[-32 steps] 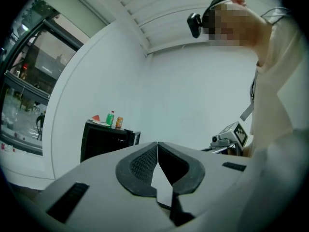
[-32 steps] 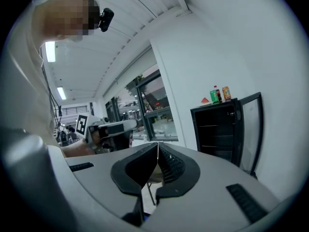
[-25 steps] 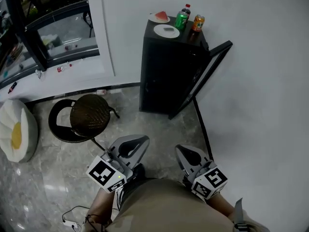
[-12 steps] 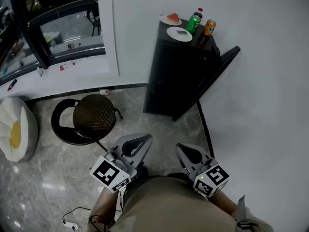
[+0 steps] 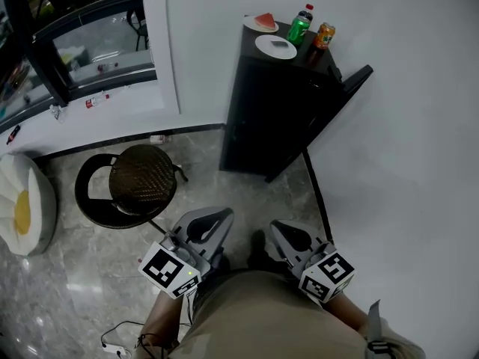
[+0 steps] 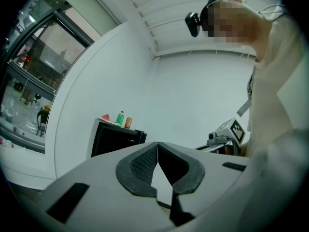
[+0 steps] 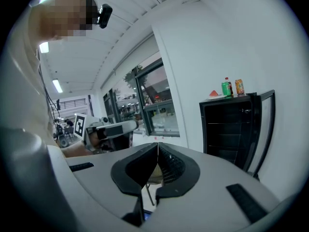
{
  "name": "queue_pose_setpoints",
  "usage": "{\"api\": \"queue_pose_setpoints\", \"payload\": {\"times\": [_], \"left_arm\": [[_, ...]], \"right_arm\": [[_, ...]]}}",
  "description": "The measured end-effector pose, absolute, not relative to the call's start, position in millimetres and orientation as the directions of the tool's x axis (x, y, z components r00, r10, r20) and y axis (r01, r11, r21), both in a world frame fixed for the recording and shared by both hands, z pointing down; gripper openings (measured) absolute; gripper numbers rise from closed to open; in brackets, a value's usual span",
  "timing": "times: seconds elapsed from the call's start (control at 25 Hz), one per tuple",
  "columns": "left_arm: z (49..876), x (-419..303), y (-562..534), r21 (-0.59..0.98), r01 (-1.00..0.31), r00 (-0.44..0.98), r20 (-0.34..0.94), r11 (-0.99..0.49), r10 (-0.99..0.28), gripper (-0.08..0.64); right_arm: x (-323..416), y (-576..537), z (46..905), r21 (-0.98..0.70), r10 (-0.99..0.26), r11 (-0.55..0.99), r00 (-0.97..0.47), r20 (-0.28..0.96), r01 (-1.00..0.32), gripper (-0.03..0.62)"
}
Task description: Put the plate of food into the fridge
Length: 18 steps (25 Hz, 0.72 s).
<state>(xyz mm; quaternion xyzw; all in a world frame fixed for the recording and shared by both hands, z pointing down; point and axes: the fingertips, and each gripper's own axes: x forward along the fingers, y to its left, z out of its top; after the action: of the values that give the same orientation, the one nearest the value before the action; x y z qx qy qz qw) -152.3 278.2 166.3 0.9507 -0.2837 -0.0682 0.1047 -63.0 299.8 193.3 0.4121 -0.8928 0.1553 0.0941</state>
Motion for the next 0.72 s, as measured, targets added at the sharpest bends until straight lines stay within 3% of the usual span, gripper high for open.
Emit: {"api": "queue_pose_setpoints", "payload": {"times": [0.72], "left_arm": [[167.8,-95.6,214.8,0.23,-0.538,0.836,0.026,-0.811,-0.548,0.011]], "right_arm": [[-16.2,229.3,202.7,-0.297,-0.693,0.603,-0.671,0.266,-0.74,0.021]]}}
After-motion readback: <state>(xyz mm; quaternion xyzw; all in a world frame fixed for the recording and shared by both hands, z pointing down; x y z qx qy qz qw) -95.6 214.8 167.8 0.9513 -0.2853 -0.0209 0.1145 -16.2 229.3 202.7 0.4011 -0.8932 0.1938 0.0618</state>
